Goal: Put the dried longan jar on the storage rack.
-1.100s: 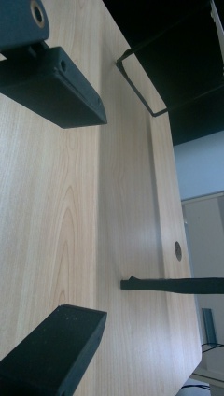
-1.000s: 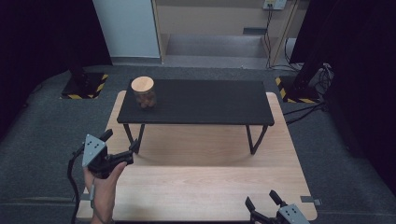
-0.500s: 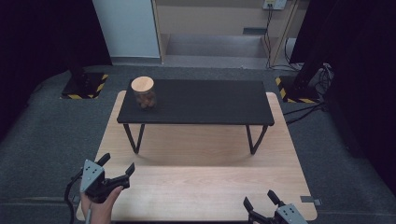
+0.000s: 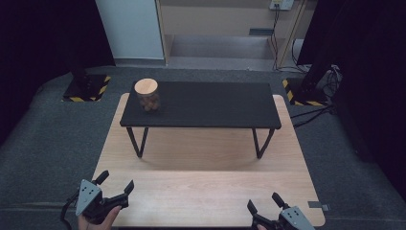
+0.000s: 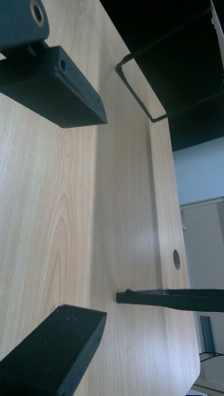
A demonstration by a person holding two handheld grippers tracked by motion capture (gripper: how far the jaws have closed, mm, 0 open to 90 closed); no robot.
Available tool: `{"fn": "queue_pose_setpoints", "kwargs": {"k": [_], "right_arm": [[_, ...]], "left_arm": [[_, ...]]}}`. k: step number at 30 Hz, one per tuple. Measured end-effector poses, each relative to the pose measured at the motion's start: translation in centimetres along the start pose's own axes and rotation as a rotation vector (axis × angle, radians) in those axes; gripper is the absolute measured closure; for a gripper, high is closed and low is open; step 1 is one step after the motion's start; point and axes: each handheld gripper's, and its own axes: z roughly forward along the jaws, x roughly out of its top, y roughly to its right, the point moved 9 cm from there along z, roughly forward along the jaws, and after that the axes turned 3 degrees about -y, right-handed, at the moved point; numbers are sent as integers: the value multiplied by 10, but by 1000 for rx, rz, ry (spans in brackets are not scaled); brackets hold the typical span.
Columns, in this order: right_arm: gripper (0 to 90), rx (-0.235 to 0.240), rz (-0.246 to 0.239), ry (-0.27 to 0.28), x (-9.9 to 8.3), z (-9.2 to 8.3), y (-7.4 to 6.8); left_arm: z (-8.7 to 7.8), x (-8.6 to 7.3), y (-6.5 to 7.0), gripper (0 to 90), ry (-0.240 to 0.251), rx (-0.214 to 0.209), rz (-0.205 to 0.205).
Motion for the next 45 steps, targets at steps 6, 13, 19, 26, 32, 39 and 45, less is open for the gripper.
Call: {"fn": "queue_pose_setpoints", "kwargs": {"k": [6, 13, 19, 26, 32, 39, 45], "right_arm": [[62, -5, 0, 5, 0, 0, 1], [62, -18, -1, 16, 1, 0, 1], [62, -20, 1, 25, 2, 1, 1], [62, -23, 2, 28, 4, 5, 2], [62, -25, 6, 28, 3, 8, 3], [62, -26, 7, 42, 5, 10, 2], [62, -26, 8, 37, 4, 11, 3]], "left_arm": [[-6, -4, -1, 32, 0, 12, 1], [-10, -8, -2, 32, -6, 19, 7], [-11, -11, -3, 31, -10, 24, 11], [-8, -19, -9, 31, -5, 7, -8], [-7, -21, -10, 30, -6, 3, -18], [-6, -21, -13, 30, 1, 0, -15], [-6, -21, -13, 31, 1, -4, -13]]}}
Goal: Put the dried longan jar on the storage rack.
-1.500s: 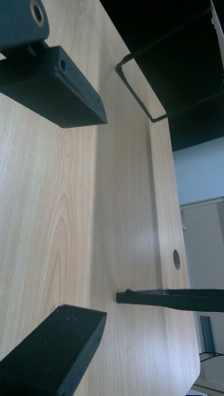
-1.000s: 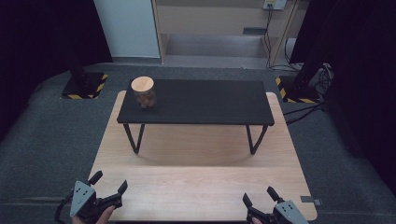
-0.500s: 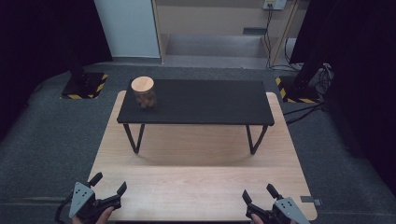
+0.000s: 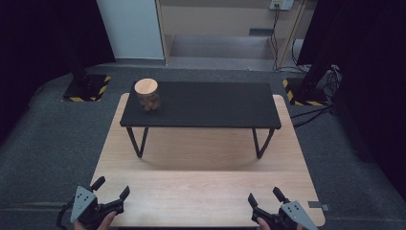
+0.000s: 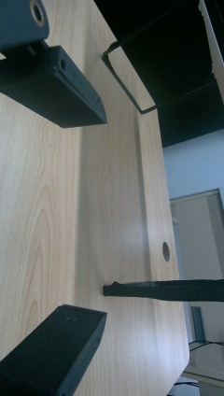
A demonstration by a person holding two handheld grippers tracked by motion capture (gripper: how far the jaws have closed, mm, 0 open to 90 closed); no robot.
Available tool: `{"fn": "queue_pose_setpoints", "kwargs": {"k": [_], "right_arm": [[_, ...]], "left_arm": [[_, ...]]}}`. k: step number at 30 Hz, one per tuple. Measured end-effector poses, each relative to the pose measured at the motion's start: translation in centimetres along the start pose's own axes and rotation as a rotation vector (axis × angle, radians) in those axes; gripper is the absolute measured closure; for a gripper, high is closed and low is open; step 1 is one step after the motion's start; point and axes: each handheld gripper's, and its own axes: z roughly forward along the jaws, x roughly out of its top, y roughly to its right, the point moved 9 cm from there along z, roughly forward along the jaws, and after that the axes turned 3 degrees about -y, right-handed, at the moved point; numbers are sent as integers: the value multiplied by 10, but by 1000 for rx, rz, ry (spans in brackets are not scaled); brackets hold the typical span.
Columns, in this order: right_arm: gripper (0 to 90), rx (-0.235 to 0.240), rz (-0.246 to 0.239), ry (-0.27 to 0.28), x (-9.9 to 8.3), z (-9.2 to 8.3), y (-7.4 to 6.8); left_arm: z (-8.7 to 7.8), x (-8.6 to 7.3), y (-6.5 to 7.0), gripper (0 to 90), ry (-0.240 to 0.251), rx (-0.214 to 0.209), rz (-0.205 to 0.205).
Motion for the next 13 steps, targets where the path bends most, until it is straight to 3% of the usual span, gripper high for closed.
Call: {"fn": "queue_pose_setpoints", "kwargs": {"k": [8, 13], "right_arm": [[59, 4, 6, 7, 1, -3, -1], [54, 17, -4, 24, 4, -12, -10]], "left_arm": [[0, 0, 1, 30, -1, -4, 1], [-4, 0, 3, 29, 0, -12, 14]]}}
